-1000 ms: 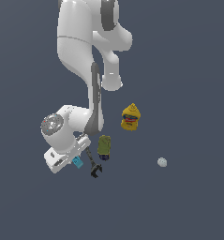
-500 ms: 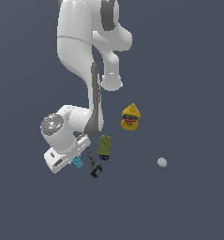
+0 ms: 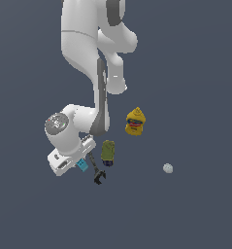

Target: Pick up a designated object from a clutter of objects.

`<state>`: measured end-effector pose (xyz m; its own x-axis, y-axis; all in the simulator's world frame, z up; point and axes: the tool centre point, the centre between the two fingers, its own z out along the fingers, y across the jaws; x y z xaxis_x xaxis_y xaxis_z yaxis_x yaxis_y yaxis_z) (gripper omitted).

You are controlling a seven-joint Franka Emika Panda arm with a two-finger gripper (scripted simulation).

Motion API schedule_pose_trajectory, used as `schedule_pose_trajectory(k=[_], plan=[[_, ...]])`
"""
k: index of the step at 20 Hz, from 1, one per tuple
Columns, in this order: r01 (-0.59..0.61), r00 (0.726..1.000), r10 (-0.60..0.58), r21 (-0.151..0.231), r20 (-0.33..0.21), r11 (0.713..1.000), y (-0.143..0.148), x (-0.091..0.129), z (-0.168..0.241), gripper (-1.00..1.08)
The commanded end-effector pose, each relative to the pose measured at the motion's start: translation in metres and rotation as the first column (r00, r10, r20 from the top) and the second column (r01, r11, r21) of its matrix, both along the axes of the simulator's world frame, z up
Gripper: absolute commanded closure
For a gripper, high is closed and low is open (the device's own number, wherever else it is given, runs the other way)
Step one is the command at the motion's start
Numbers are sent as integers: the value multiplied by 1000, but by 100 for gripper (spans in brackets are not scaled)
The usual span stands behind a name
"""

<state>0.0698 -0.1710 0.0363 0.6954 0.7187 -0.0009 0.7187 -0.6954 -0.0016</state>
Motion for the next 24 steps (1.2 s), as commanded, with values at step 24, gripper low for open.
schedule_pose_trajectory(k=[24], plan=[[-1,1000,1,-2,2,1000,113,-90,162,108]])
